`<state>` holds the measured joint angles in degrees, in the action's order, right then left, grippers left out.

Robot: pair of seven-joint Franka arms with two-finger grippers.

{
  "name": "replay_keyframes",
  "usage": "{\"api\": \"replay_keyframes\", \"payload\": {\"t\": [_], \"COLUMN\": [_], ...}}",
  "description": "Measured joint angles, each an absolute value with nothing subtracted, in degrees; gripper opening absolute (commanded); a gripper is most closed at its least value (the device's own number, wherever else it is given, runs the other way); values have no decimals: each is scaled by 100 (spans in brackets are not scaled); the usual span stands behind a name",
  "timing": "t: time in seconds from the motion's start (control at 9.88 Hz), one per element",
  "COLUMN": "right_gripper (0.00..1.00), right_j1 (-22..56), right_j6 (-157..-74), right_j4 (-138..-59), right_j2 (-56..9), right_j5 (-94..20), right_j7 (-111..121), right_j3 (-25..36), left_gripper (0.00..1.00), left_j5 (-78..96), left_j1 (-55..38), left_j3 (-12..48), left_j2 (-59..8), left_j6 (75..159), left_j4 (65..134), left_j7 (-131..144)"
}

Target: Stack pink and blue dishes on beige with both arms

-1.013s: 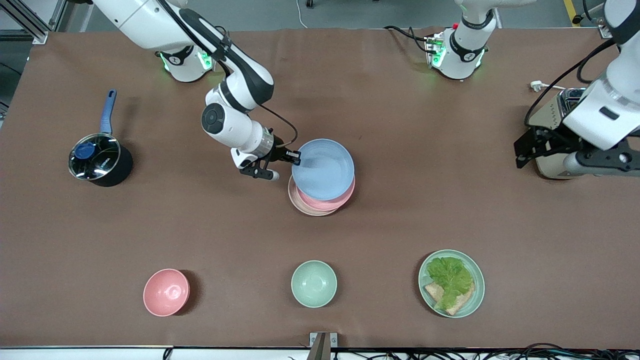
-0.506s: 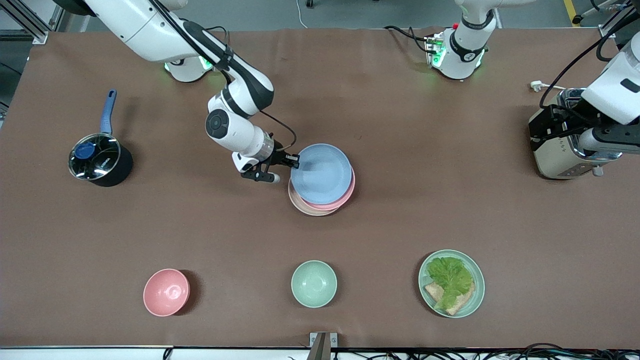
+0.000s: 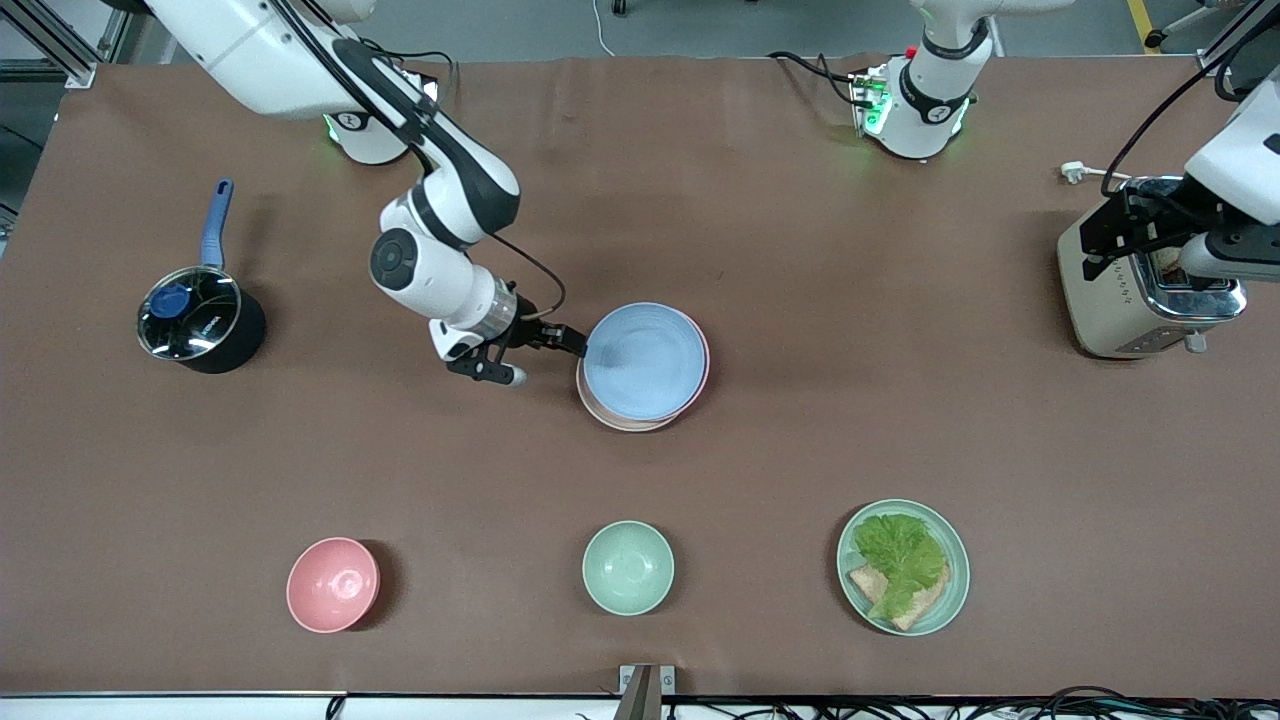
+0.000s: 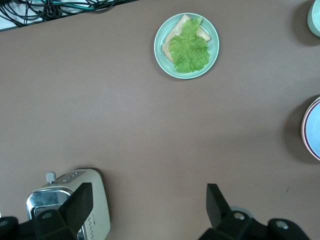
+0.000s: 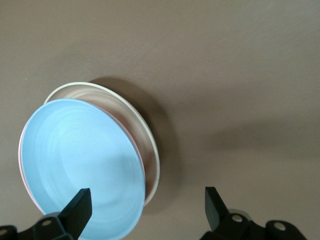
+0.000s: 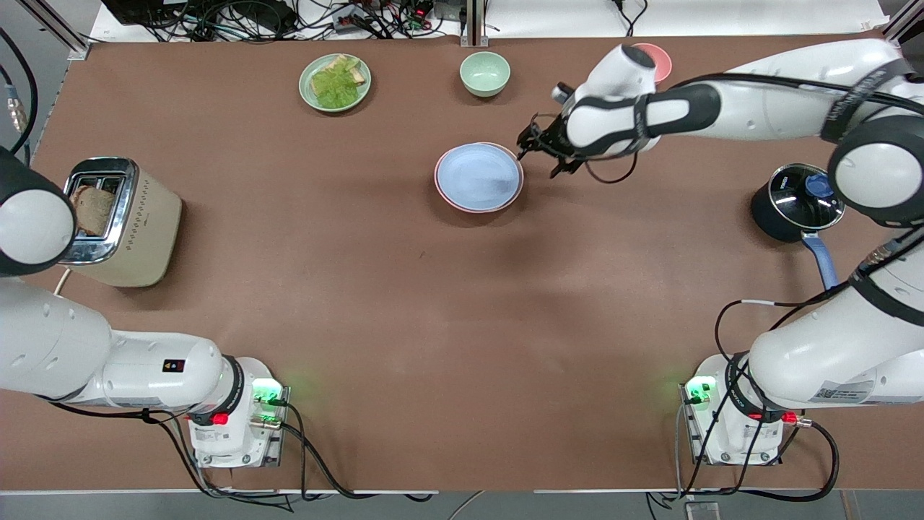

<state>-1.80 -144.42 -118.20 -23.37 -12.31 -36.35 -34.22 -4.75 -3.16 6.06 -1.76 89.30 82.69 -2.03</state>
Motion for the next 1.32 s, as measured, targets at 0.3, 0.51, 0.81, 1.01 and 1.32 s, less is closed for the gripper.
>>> {"api": "replay_keyframes", "payload": {"t": [0.3,0.51,0.81,1.01,1.32], "right_gripper": [100,100,100,100,100], "right_j1": [-262,-283,-322,-324,-301], "right_j6": [-12223,-11272,-10163,-9103,-8340], "right_j4": [-11165,-10454,-9521,-8915,-8297], "right_j2": [-781,-382,-244,-74,5], "right_j5": [-258,-71,-55,-54,-55], "right_j7": [-3605,-2720,-1132,-760,-746], "right_j3": [-2264,-1267,-77,184,186], "left_gripper": [100,100,100,100,100], "left_j5": [-242,-103,15,-22,-101], "left_j1": [-342,-346,-345,-350,-345], "left_j3": [586,578,564,568,564], "left_j2": [237,391,448,446,430], "left_j6": [8920,8920,8919,8921,8909], "left_j4": [8787,8980,9066,9045,8993], "left_j7": [95,458,676,672,670]}}
